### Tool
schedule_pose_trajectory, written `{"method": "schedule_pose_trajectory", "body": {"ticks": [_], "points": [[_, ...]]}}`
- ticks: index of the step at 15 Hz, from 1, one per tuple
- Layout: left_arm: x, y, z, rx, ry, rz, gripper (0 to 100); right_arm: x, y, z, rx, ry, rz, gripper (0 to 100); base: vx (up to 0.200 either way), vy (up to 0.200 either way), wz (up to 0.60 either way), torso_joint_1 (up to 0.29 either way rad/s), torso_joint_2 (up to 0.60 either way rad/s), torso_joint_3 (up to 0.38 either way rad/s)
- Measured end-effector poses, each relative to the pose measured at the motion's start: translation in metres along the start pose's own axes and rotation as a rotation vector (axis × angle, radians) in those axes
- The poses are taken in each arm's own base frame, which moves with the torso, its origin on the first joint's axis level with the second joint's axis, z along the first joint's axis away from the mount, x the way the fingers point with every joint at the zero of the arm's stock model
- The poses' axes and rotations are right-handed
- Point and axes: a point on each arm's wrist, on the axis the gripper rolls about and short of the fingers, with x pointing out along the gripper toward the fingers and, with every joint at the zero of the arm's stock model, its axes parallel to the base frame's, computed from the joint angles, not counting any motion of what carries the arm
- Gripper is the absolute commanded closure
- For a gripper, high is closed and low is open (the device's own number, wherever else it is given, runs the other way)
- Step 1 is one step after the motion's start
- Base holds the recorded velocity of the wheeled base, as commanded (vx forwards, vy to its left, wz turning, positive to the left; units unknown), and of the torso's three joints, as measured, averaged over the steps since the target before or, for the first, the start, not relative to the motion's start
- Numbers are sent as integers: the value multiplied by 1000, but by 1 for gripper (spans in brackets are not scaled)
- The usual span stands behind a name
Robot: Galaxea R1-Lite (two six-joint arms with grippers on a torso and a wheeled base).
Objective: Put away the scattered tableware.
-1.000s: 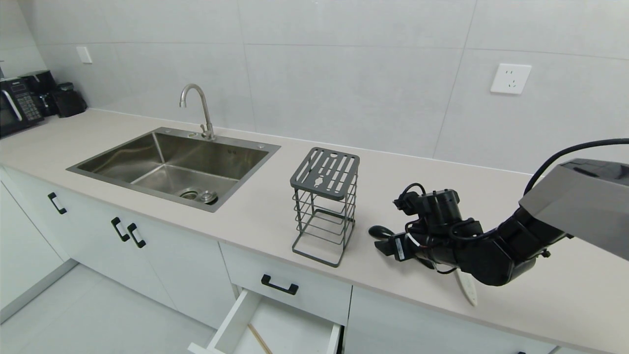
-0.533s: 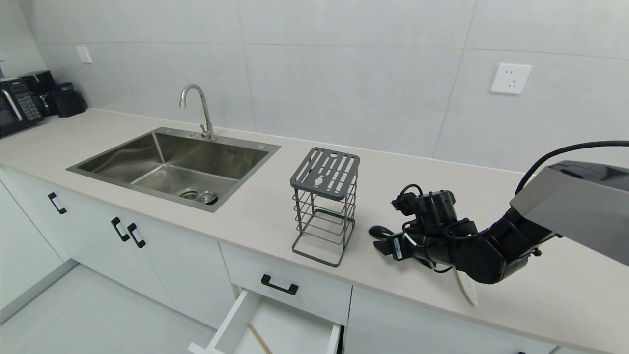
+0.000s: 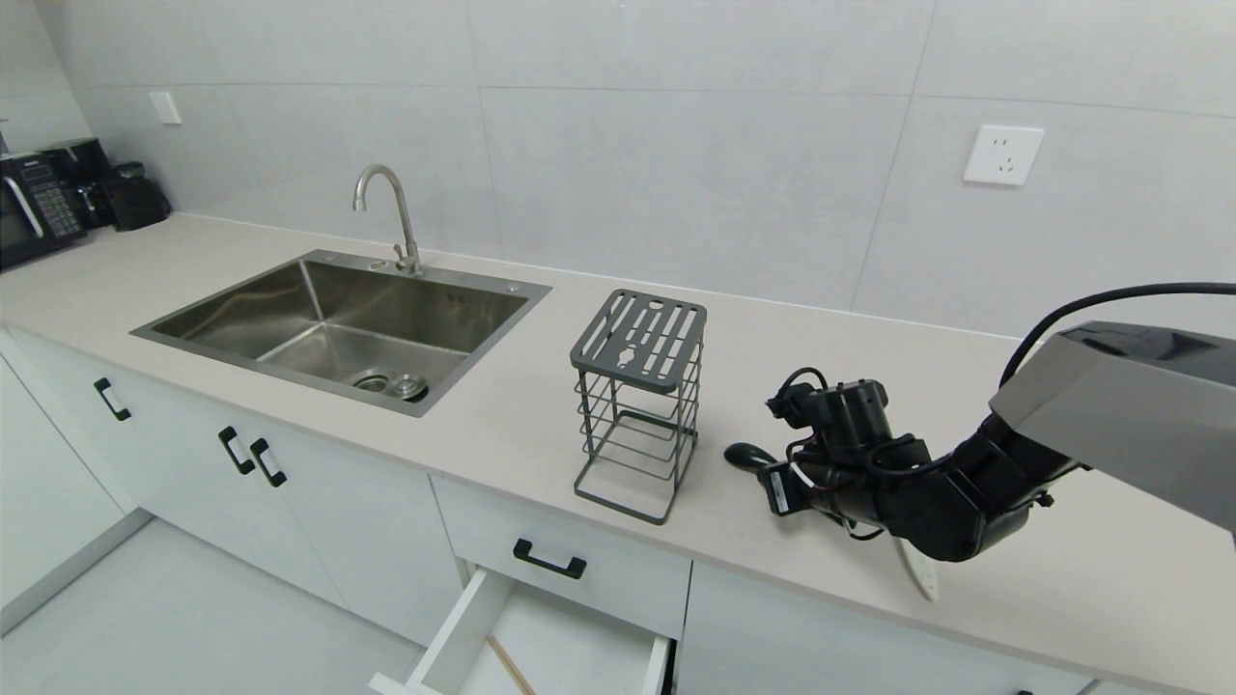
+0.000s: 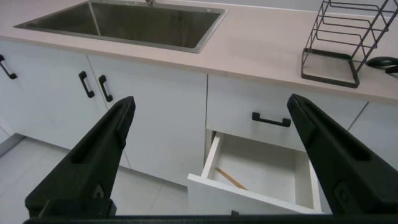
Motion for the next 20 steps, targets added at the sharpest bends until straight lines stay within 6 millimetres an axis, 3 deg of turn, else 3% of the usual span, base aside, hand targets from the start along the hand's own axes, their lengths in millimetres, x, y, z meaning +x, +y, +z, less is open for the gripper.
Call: {"method": "schedule_pose_trajectory", "body": {"ticks": [5, 11, 20], "points": [[0, 0, 0, 0, 0, -1, 0, -1, 3, 1, -2, -1, 0, 100, 0, 0, 0, 0, 0, 0], [0, 0, 0, 0, 0, 0, 0, -19, 10, 7, -12, -31, 21, 100, 0, 0, 0, 0, 0, 0], [0, 0, 0, 0, 0, 0, 0, -62, 57, -27, -115, 45, 132, 100, 0, 0, 0, 0, 0, 0]]}}
